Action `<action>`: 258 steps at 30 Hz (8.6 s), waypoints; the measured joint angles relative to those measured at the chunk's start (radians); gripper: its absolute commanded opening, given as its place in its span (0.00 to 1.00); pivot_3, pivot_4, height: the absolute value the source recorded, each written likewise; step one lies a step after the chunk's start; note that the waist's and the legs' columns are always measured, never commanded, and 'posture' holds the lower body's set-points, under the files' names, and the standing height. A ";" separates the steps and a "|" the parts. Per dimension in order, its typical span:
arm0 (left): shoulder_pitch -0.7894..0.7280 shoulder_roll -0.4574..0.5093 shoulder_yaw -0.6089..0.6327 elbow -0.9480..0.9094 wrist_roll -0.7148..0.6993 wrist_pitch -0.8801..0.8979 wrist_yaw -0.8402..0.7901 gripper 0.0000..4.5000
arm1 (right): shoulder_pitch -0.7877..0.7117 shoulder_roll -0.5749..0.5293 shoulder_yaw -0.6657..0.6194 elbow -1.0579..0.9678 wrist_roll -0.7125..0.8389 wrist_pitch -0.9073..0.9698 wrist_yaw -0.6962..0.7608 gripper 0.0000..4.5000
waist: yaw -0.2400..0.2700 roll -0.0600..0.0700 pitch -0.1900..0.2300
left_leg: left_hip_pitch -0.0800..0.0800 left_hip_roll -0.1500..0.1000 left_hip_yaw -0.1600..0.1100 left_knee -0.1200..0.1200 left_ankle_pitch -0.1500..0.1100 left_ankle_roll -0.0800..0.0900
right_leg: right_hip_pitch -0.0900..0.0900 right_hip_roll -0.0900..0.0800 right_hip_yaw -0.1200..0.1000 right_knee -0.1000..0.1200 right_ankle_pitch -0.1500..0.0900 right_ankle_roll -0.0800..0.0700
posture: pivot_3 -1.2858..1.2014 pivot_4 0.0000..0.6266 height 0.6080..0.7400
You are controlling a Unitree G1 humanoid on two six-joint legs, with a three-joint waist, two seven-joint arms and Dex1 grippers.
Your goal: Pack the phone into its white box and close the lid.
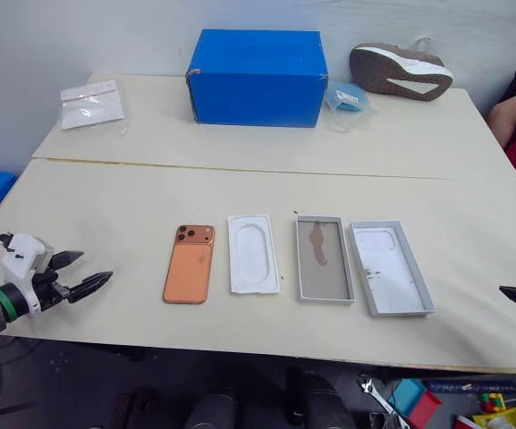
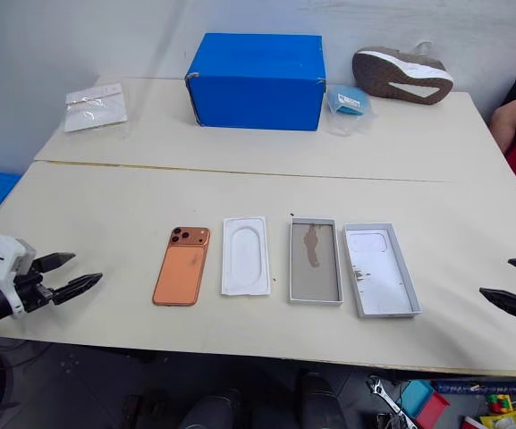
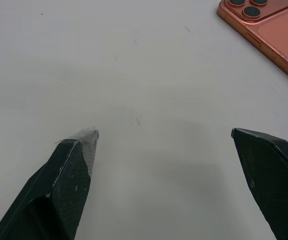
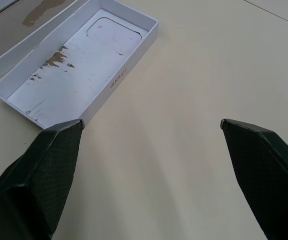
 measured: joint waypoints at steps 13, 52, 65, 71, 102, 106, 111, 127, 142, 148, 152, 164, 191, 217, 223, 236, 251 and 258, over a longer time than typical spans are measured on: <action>0.002 0.000 -0.007 -0.007 0.001 0.005 0.018 1.00 | -0.029 0.000 0.000 0.008 -0.014 -0.002 -0.010 1.00 | 0.000 0.000 0.000 | 0.000 0.000 0.000 0.000 0.000 0.000 | 0.000 0.000 0.000 0.000 0.000 0.000 | 0.52 0.24 1.00; -0.355 -0.168 -0.285 -0.433 -0.523 1.181 0.192 1.00 | -0.003 0.150 0.310 -0.922 0.077 0.118 -0.256 1.00 | 0.004 -0.004 0.000 | -0.001 -0.001 -0.001 0.005 0.002 -0.004 | 0.000 0.001 -0.004 0.004 0.001 0.001 | 0.52 0.24 1.00; -0.575 -0.349 -0.361 -0.250 -0.458 1.291 0.402 0.87 | -0.005 0.188 0.396 -0.931 0.025 0.071 -0.313 1.00 | 0.003 -0.006 0.000 | -0.001 -0.001 -0.003 0.011 0.003 -0.008 | 0.000 0.002 -0.006 0.008 0.001 0.001 | 0.52 0.24 1.00; -0.594 -0.369 -0.367 -0.169 -0.437 1.290 0.410 0.53 | 0.020 0.200 0.396 -0.950 0.022 0.071 -0.347 1.00 | 0.003 -0.006 0.000 | -0.001 -0.001 -0.004 0.012 0.004 -0.009 | 0.000 0.002 -0.006 0.008 0.001 0.001 | 0.52 0.24 1.00; -0.665 -0.375 -0.302 0.003 -0.425 1.290 0.370 0.00 | 0.039 0.203 0.404 -0.939 -0.025 0.061 -0.374 1.00 | 0.000 -0.007 0.000 | -0.002 -0.001 -0.009 0.016 0.004 -0.012 | 0.001 0.001 -0.010 0.009 0.001 0.001 | 0.52 0.24 1.00; -0.674 -0.234 -0.318 0.001 -0.496 1.291 0.280 0.00 | -0.018 0.190 0.483 -0.895 -0.074 0.046 -0.359 1.00 | -0.002 -0.007 0.001 | -0.002 -0.001 -0.009 0.016 0.005 -0.013 | 0.001 0.001 -0.011 0.009 0.000 0.001 | 0.52 0.24 1.00; -0.685 -0.126 -0.358 -0.007 -0.575 1.291 0.177 0.00 | -0.159 0.177 0.668 -0.760 -0.180 0.019 -0.328 0.96 | -0.002 -0.007 0.001 | -0.002 -0.001 -0.011 0.016 0.005 -0.013 | 0.001 0.001 -0.012 0.008 0.000 0.000 | 0.52 0.24 1.00; -0.660 -0.095 -0.381 -0.041 -0.620 1.291 0.155 0.00 | -0.430 0.270 0.970 -0.406 -0.370 -0.171 -0.210 0.01 | -0.002 -0.006 0.002 | -0.005 -0.001 -0.015 0.016 0.005 -0.014 | 0.000 0.001 -0.016 0.010 -0.001 -0.001 | 0.52 0.24 1.00; -0.679 -0.071 -0.385 -0.010 -0.639 1.291 0.159 0.00 | -0.464 0.349 1.068 -0.505 -0.418 -0.043 -0.257 0.01 | -0.001 -0.006 0.002 | -0.010 -0.001 -0.021 0.017 0.006 -0.014 | -0.001 0.000 -0.022 0.010 -0.001 -0.001 | 0.52 0.24 1.00; -0.714 -0.093 -0.431 -0.011 -0.666 1.291 0.165 0.00 | -0.458 0.378 1.068 -0.511 -0.433 -0.026 -0.289 0.21 | -0.002 -0.006 0.002 | -0.010 -0.001 -0.022 0.017 0.006 -0.015 | -0.001 0.000 -0.022 0.010 -0.001 -0.001 | 0.52 0.24 1.00; -0.750 -0.131 -0.474 -0.009 -0.677 1.291 0.171 0.00 | -0.435 0.372 1.062 -0.557 -0.420 0.018 -0.289 0.50 | -0.001 -0.006 0.002 | -0.012 -0.001 -0.023 0.017 0.006 -0.015 | -0.002 0.000 -0.023 0.010 -0.001 -0.001 | 0.52 0.24 1.00; -0.879 -0.305 -0.622 0.051 -0.595 1.289 0.189 0.00 | -0.182 0.255 0.605 -0.910 -0.044 0.227 -0.271 0.99 | 0.008 -0.005 0.002 | -0.016 -0.003 -0.028 0.019 0.006 -0.014 | -0.002 -0.002 -0.026 0.008 -0.001 -0.001 | 0.52 0.24 1.00; -0.965 -0.518 -0.605 0.308 -0.347 1.290 0.243 0.00 | 0.108 0.228 0.146 -1.080 0.248 0.328 -0.411 0.99 | 0.006 -0.006 0.003 | -0.015 -0.003 -0.027 0.018 0.008 -0.015 | -0.002 -0.002 -0.024 0.010 0.000 0.000 | 0.52 0.24 1.00; -1.032 -0.390 -0.624 0.171 -0.478 1.286 0.124 0.82 | 0.079 0.228 0.208 -1.072 0.240 0.308 -0.448 1.00 | 0.006 -0.006 0.003 | -0.015 -0.003 -0.027 0.018 0.008 -0.016 | -0.002 -0.002 -0.025 0.010 0.000 0.000 | 0.52 0.24 1.00; -0.954 -0.298 -0.789 -0.068 -0.348 0.954 -0.033 0.68 | 0.076 0.223 0.229 -1.064 0.232 0.304 -0.449 1.00 | 0.004 -0.005 0.003 | -0.014 -0.003 -0.026 0.018 0.008 -0.017 | -0.002 -0.002 -0.024 0.009 0.000 0.000 | 0.52 0.24 1.00; -0.843 -0.294 -0.912 -0.084 -0.009 0.303 -0.264 0.00 | -0.173 0.224 0.528 -0.956 0.091 0.318 -0.552 0.47 | -0.003 -0.005 0.003 | -0.014 -0.003 -0.025 0.018 0.010 -0.015 | -0.002 -0.002 -0.023 0.008 0.000 0.000 | 0.52 0.24 1.00; -0.749 -0.262 -0.754 -0.118 0.022 0.304 -0.231 0.00 | -0.570 0.349 0.994 -0.528 -0.300 0.279 -0.639 0.00 | 0.004 -0.005 0.003 | -0.020 -0.004 -0.026 0.019 0.010 -0.014 | -0.008 -0.003 -0.024 0.011 0.000 -0.001 | 0.52 0.24 1.00; -0.721 -0.253 -0.734 -0.161 0.022 0.337 -0.209 0.00 | -0.578 0.369 0.993 -0.514 -0.325 0.262 -0.609 0.00 | 0.001 -0.005 0.003 | -0.020 -0.004 -0.026 0.018 0.010 -0.014 | -0.008 -0.003 -0.024 0.012 0.000 -0.001 | 0.52 0.24 1.00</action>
